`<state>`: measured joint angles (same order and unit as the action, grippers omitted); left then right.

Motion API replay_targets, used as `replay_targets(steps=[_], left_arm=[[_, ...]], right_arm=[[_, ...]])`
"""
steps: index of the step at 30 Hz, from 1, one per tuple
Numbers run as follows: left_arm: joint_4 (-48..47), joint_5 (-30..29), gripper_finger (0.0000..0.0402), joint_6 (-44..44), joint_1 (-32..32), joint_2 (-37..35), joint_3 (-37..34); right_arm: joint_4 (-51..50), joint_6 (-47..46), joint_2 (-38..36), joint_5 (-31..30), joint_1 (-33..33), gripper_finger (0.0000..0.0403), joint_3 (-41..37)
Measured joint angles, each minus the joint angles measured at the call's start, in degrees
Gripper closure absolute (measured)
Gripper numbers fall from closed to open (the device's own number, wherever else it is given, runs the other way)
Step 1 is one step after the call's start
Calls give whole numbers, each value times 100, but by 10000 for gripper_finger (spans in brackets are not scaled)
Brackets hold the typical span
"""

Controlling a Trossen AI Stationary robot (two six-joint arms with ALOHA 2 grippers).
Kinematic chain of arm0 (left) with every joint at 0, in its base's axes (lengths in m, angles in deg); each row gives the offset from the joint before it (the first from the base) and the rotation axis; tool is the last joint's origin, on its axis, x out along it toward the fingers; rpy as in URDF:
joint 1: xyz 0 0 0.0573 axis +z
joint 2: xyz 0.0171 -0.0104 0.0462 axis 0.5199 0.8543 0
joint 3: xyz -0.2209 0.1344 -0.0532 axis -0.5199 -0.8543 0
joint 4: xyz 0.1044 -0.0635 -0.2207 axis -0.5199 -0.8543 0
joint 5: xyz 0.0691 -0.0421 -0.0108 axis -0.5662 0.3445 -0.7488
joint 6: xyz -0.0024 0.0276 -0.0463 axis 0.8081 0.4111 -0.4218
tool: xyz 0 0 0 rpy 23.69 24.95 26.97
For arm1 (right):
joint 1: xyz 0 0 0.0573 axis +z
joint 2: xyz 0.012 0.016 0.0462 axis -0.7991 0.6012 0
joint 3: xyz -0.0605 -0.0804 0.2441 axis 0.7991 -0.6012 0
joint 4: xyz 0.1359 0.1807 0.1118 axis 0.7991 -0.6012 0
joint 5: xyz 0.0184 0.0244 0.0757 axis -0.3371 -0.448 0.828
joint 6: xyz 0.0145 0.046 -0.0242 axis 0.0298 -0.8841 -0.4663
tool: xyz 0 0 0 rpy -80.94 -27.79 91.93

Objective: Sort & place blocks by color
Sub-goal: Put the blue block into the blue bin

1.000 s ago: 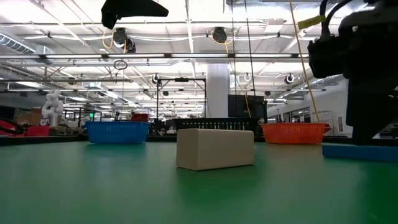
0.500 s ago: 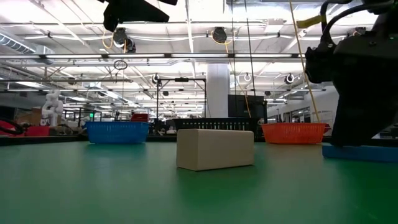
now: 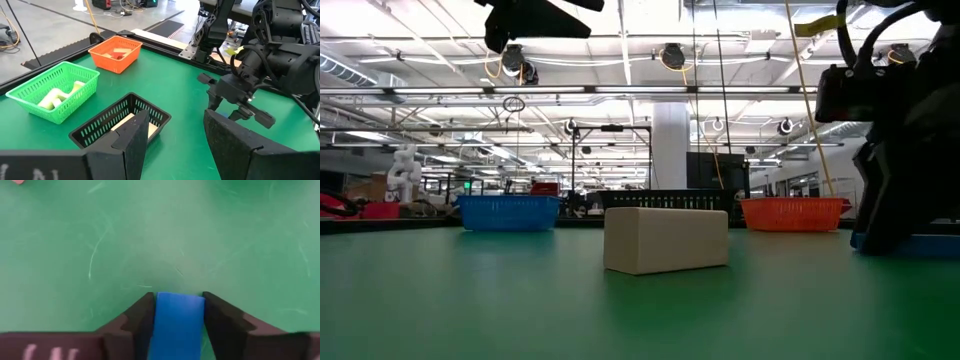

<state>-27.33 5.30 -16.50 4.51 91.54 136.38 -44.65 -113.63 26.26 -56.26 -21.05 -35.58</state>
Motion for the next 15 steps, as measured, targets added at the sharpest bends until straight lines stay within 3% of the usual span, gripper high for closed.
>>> replay_targets(steps=[3,11,15], left_arm=[[4,0,211,-15,0,0,0],[21,2,210,-303,0,0,0],[22,1,210,-822,0,0,0]], right_arm=[[0,201,-88,4,-6,289,-4],[442,772,-623,-8,-68,289,-54],[888,1472,-1013,-362,-158,289,-34]])
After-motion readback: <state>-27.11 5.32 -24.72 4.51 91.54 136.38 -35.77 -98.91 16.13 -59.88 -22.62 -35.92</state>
